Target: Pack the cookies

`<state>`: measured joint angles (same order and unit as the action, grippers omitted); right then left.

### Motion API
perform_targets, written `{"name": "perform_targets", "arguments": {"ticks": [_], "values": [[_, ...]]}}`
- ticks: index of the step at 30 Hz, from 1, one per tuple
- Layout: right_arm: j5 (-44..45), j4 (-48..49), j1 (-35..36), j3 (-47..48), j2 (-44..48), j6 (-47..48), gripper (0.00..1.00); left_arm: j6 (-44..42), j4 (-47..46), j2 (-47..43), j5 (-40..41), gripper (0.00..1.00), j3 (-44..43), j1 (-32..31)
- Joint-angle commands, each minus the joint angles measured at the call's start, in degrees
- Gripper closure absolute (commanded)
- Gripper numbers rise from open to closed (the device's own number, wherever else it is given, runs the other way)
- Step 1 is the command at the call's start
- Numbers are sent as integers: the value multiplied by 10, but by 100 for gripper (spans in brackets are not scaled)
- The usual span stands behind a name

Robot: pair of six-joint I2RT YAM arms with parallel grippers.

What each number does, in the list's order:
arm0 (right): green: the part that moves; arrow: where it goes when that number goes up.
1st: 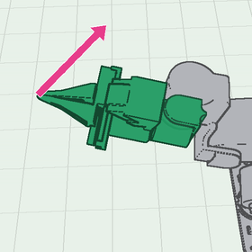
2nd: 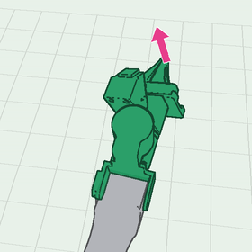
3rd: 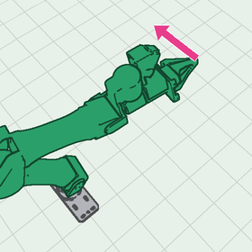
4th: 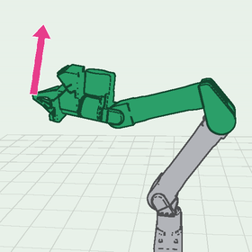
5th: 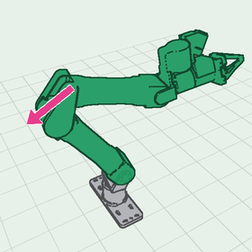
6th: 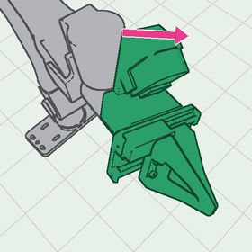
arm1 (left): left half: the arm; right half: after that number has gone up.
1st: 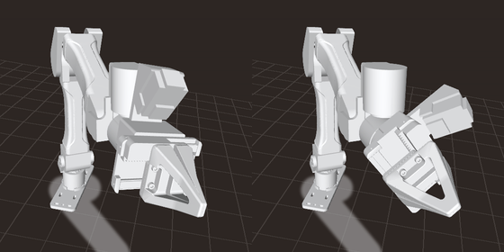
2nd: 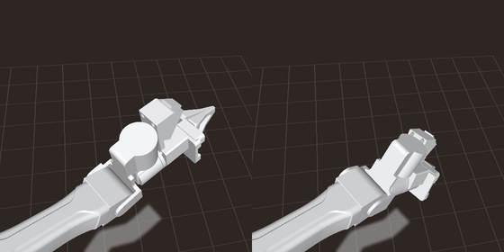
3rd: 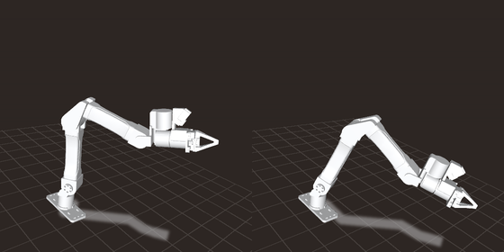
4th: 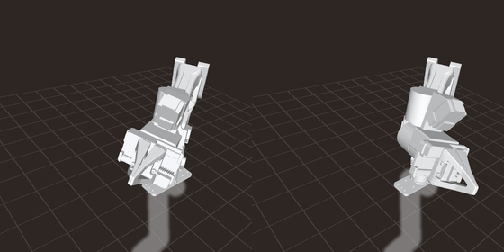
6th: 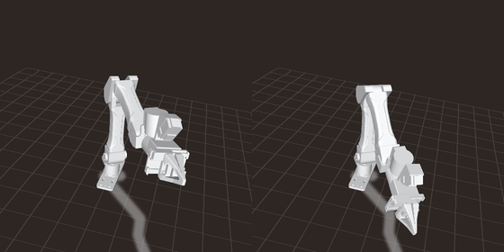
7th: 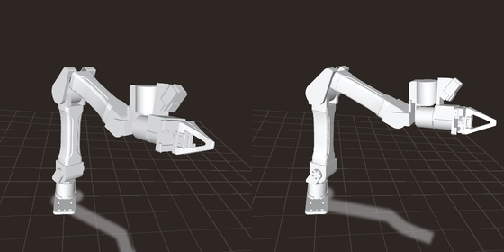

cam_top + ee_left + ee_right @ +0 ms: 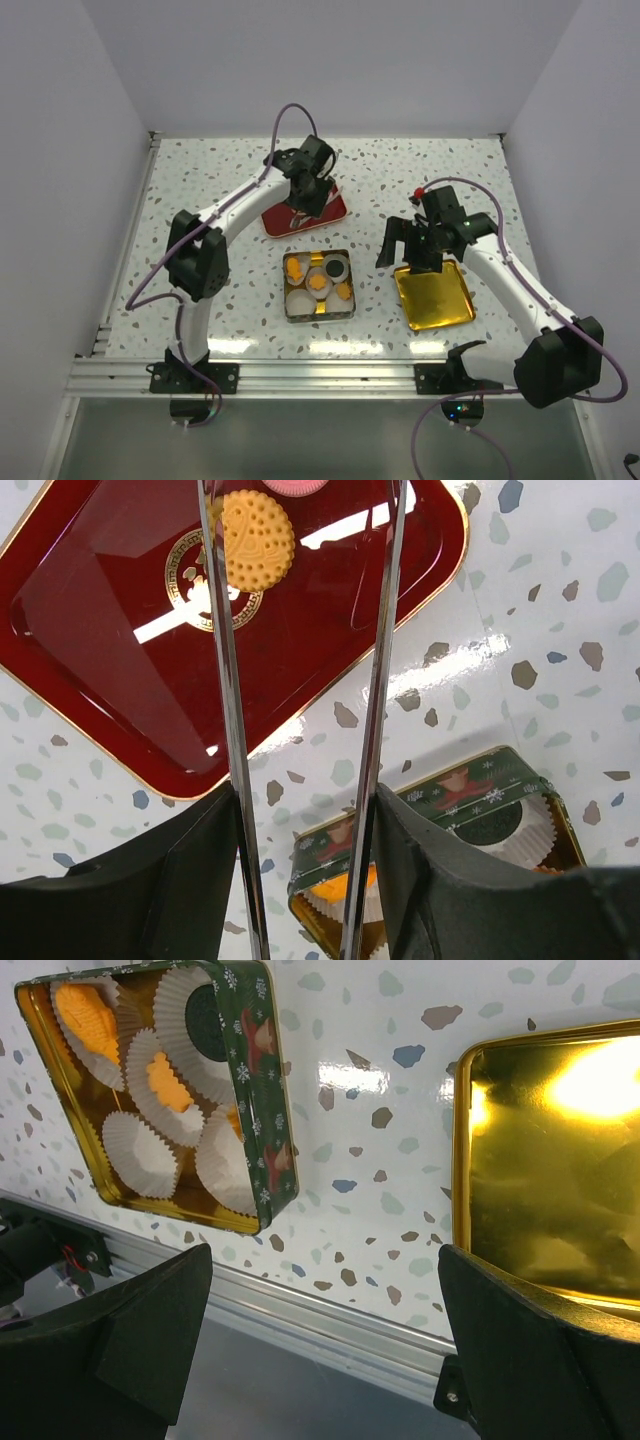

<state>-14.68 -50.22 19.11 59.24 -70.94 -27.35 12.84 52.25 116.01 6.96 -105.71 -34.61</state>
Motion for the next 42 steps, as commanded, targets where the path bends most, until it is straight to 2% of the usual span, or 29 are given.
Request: {"name": "perform_targets", "arguments": {"ticks": [1,14,24,30,34,42], "values": [[-7,-2,0,25,-2,9,1,-20,7,11,8,42,-40,5],[-12,0,0,25,-10,3,1,-28,-7,-28,-10,48,11,22],[-15,-1,0,25,-4,1,1,-26,-19,-10,-41,50,11,21],[-11,-6,0,25,3,2,1,-24,-14,0,-44,56,0,21],[-11,-8,0,26,5,4,1,-23,-10,-10,-42,65,2,22],[-18,-8,0,33,4,5,1,-19,11,-48,-25,67,-26,30]]}}
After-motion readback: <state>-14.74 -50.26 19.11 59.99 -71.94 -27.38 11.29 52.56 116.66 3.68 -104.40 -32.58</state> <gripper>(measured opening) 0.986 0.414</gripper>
